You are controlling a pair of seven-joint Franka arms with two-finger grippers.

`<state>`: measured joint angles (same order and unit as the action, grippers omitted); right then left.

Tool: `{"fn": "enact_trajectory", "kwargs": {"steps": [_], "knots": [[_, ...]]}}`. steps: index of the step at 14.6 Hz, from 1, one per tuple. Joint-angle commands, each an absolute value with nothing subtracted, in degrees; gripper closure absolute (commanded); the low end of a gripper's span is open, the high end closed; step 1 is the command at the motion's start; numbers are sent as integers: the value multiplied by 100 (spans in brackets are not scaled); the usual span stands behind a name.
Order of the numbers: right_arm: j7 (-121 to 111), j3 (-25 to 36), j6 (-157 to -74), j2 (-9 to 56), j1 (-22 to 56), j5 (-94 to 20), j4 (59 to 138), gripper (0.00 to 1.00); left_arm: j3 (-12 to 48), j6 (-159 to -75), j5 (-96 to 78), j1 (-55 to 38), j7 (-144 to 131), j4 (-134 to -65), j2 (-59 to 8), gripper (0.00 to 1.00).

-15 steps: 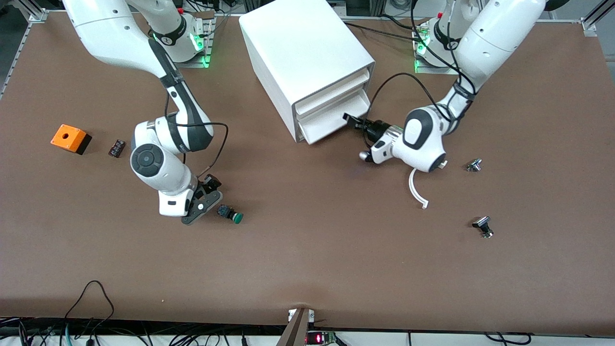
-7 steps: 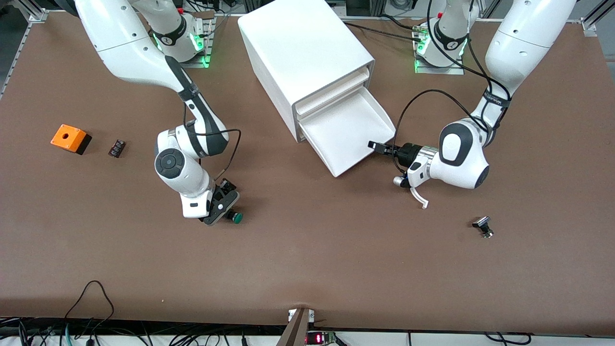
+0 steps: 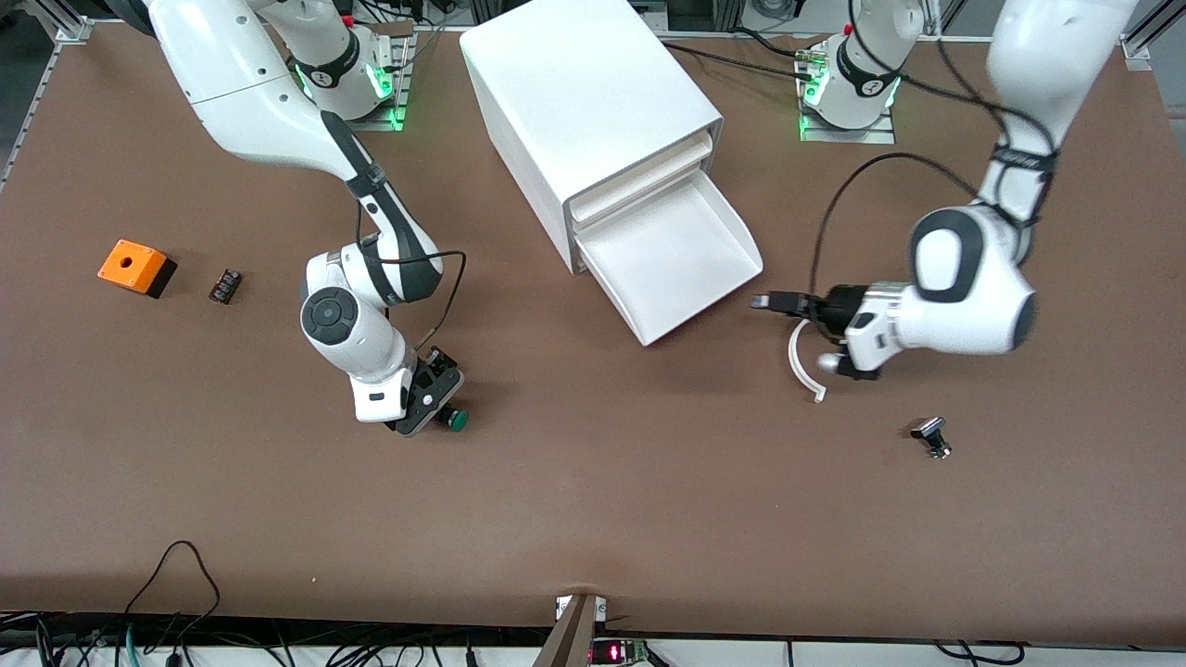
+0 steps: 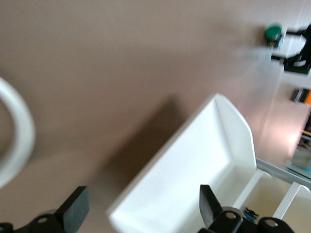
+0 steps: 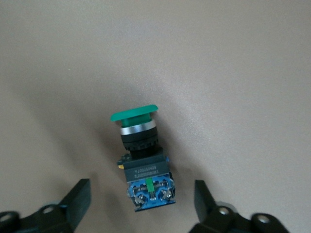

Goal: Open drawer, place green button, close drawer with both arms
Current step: 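Pull the drawer open with the left gripper while the right gripper grasps the button, then release the drawer and withdraw the left gripper while the right gripper lifts the button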

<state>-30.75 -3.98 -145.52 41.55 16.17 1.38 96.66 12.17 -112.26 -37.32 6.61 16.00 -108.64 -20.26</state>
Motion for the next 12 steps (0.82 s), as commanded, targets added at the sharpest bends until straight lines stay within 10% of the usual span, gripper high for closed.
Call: {"fn": "enact_trajectory", "kwargs": {"steps": [1,12], "knots": [[-3208,-422,-14581,4263,1608,79,9571,15,1195,-11408,-3287,1133,1530,-10986,-987,0],[-3393,-422,-14801,4342,1652,53,9554,55,1090,-9387,-343,1116,238,-10046,518,0]]}}
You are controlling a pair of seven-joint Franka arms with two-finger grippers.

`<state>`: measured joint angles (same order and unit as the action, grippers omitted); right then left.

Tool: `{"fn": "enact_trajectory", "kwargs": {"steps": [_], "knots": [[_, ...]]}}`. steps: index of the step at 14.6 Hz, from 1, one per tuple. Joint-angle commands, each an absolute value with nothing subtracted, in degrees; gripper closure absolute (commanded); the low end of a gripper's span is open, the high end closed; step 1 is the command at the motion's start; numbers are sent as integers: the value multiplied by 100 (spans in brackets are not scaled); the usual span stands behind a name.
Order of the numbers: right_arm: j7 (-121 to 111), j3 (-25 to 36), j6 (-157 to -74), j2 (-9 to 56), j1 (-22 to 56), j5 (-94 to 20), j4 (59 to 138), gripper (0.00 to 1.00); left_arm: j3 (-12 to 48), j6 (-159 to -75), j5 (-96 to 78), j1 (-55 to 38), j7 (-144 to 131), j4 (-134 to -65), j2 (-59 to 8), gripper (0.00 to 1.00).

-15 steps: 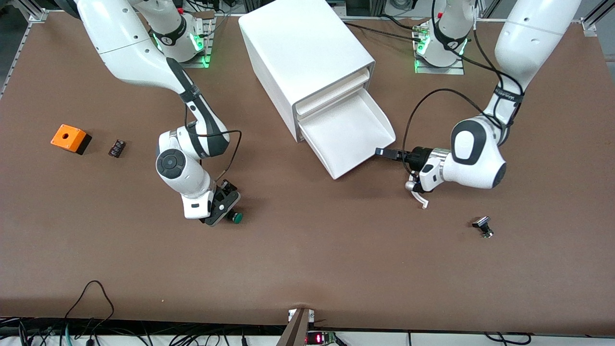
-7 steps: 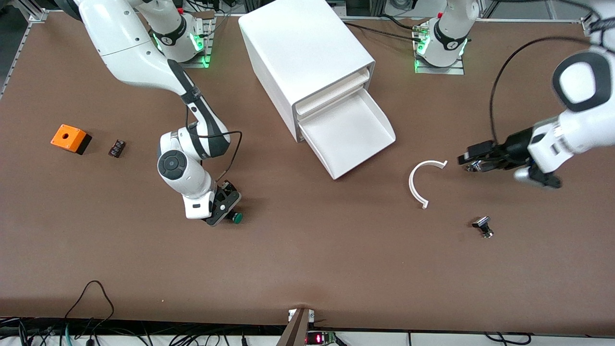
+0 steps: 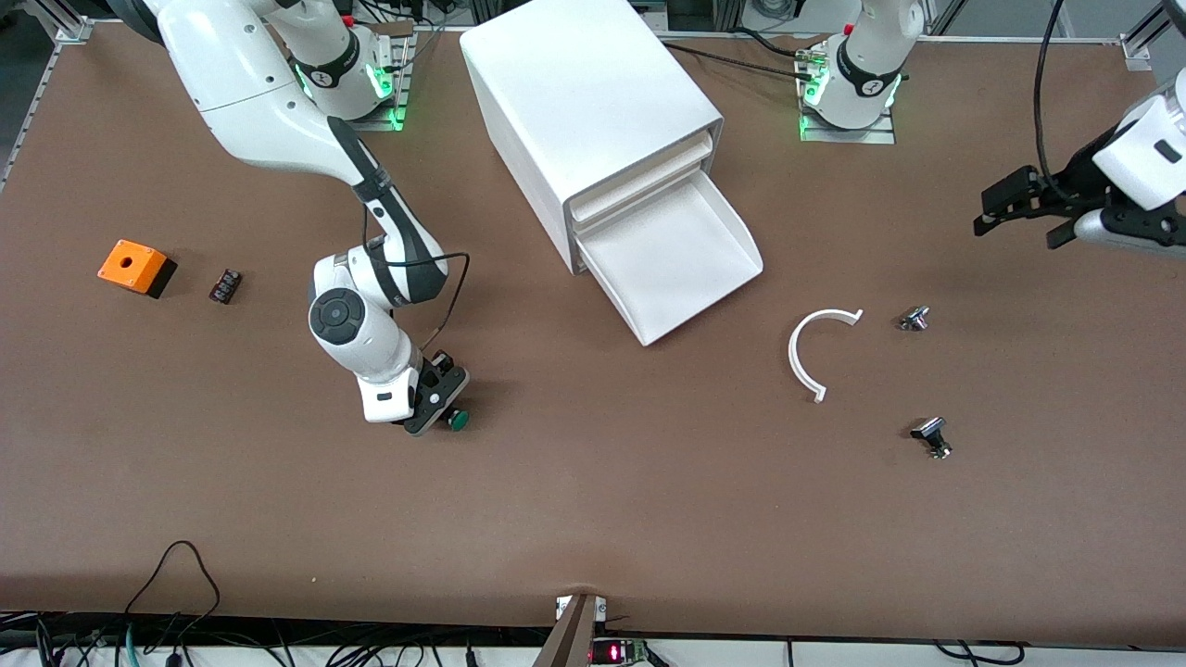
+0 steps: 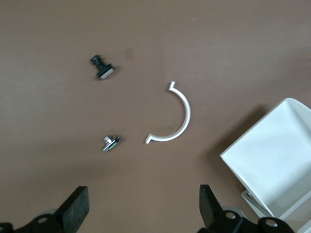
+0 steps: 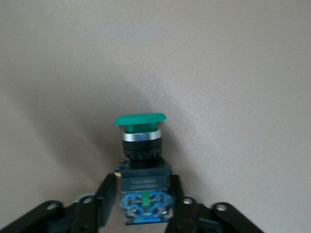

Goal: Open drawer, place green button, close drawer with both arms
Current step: 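Release the drawer and withdraw the left gripper while the right gripper lifts the button, then carry the green button with the right gripper over the open drawer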

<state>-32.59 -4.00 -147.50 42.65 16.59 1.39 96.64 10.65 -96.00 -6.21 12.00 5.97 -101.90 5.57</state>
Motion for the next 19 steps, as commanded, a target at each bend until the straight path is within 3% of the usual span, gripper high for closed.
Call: {"fn": "enact_trajectory", "kwargs": {"steps": [1,11,19], "knots": [[-3358,-431,-14801,4342,1661,44,9536,58,1090,-9378,-299,1108,194,-10046,536,0],[-3340,-624,-14494,3859,1652,-448,9185,63,1152,-9334,-79,975,-18,-10028,501,0],[-3006,-1212,-12658,3911,2231,-325,7596,63,1134,-9334,-123,1037,-18,-9976,475,0]]}}
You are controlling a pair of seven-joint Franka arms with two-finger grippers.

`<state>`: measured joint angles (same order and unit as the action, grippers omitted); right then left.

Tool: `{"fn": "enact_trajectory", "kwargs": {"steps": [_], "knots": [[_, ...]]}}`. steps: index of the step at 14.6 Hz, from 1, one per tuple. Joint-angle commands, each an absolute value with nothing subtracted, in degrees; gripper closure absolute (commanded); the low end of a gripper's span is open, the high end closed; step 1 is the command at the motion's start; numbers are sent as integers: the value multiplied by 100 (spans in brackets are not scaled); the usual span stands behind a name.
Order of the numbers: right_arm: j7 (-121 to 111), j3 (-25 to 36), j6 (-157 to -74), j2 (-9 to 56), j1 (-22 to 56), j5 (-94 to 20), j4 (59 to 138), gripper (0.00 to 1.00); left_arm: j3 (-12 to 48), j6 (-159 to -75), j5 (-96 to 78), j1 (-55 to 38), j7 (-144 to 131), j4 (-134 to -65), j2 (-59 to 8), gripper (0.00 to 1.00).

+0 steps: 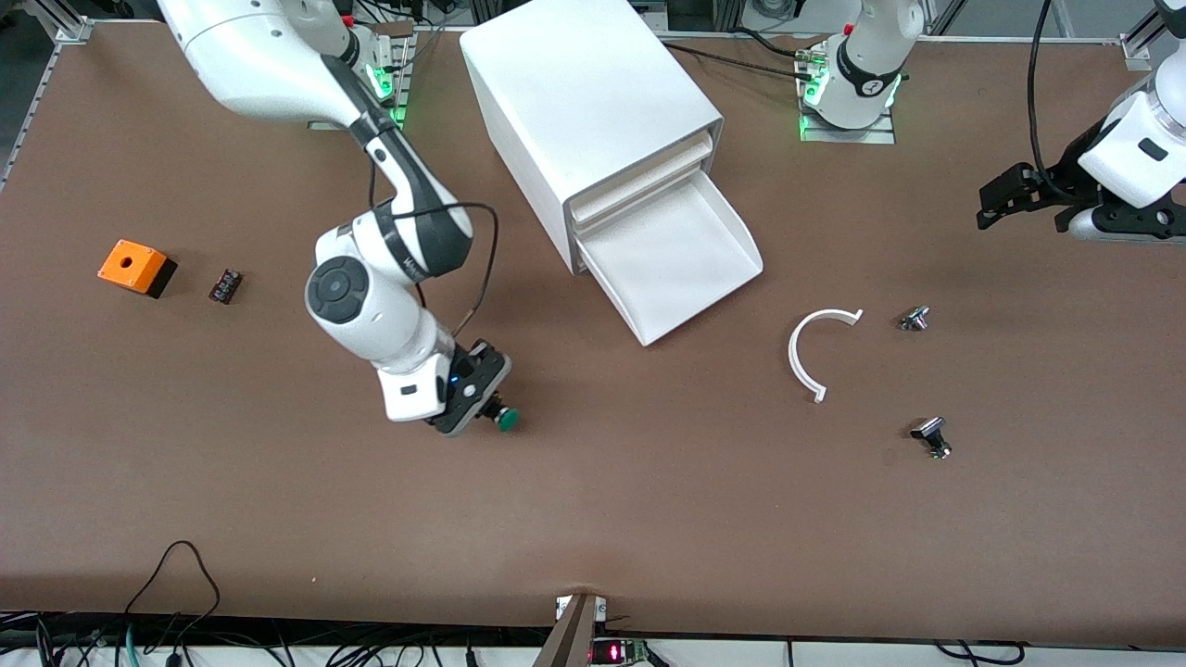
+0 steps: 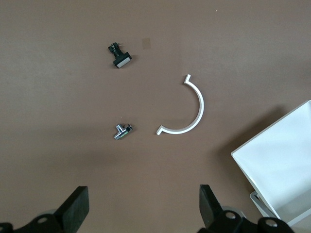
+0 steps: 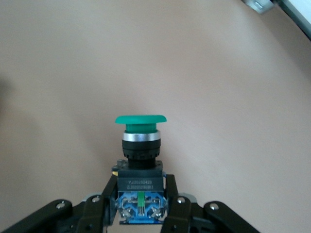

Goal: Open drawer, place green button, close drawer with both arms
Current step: 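Carry the green button with the right gripper over the open drawer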

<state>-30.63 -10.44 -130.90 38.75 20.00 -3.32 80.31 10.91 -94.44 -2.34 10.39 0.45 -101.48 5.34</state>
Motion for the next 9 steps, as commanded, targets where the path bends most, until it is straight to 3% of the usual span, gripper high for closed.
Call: {"fn": "enact_trajectory", "kwargs": {"steps": [1,6,9], "knots": [[-3015,-1352,-12508,3920,2380,-151,7455,63,1142,-9334,-123,1028,-18,-9976,475,0],[-3575,-1950,-12445,4034,2855,367,7119,63,1143,-9334,-123,1028,-18,-9967,475,0],[-3665,-2013,-12445,4069,3382,1043,7128,63,1143,-9334,-123,1028,-18,-9967,475,0]]}}
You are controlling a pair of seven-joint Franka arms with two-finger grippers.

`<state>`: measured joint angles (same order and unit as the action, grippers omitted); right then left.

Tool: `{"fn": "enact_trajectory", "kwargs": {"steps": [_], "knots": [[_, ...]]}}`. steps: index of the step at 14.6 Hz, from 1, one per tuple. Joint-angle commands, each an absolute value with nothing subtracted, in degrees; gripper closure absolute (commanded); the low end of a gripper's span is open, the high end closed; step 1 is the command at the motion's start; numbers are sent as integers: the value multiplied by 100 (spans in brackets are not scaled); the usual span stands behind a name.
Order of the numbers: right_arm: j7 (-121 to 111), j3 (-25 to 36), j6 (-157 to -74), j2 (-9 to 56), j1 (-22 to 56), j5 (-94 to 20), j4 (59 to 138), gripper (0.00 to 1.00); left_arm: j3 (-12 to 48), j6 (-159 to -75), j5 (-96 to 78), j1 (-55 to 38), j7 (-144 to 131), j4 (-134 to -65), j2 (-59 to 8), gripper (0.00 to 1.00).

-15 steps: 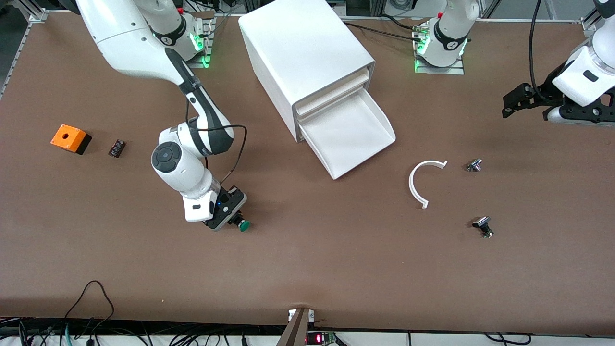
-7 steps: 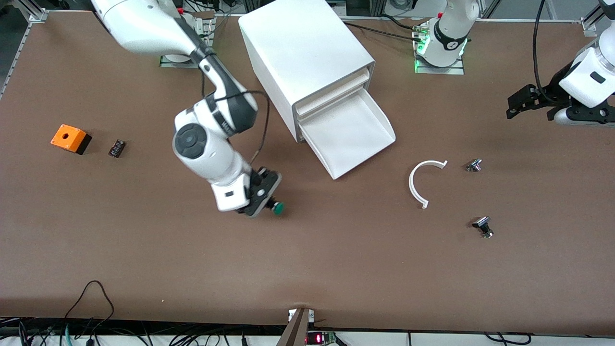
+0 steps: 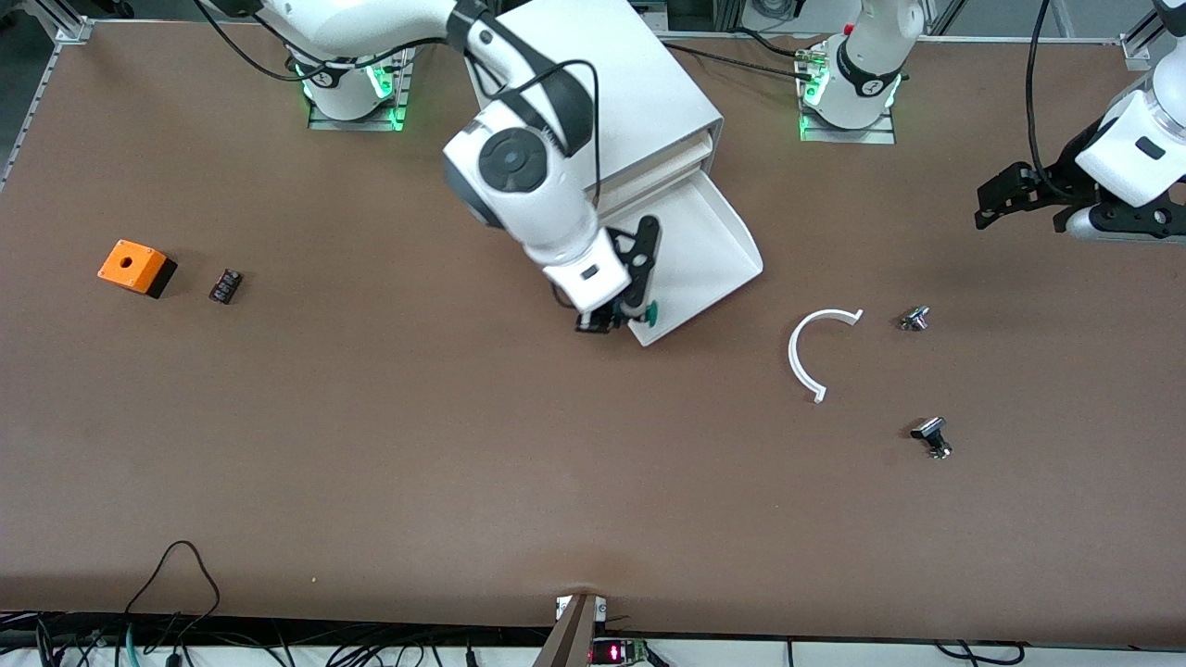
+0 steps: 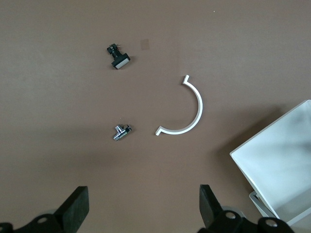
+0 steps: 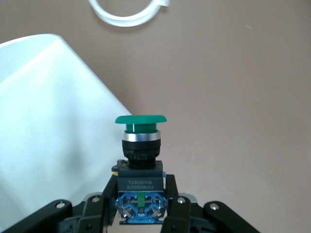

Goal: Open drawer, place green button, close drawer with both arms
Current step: 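Carry the green button with the right gripper over the open drawer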

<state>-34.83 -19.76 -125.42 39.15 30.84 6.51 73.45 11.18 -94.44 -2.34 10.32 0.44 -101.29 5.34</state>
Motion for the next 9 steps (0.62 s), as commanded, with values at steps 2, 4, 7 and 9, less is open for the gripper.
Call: {"fn": "enact_trajectory", "kwargs": {"steps": [2,4,7,9], "knots": [[-3831,-2013,-12533,4209,3611,1221,7137,62,1143,-9334,-123,1028,-26,-9967,475,0],[-4112,-2013,-12525,4324,3770,1431,7172,62,1143,-9334,-132,1028,-26,-9967,475,0],[-4192,-2013,-12507,4508,3849,1652,7207,62,1134,-9308,-132,1028,-26,-9967,466,0],[-4157,-2013,-12489,4666,3981,1897,7216,62,1143,-9299,-141,1028,-26,-9967,475,0]]}}
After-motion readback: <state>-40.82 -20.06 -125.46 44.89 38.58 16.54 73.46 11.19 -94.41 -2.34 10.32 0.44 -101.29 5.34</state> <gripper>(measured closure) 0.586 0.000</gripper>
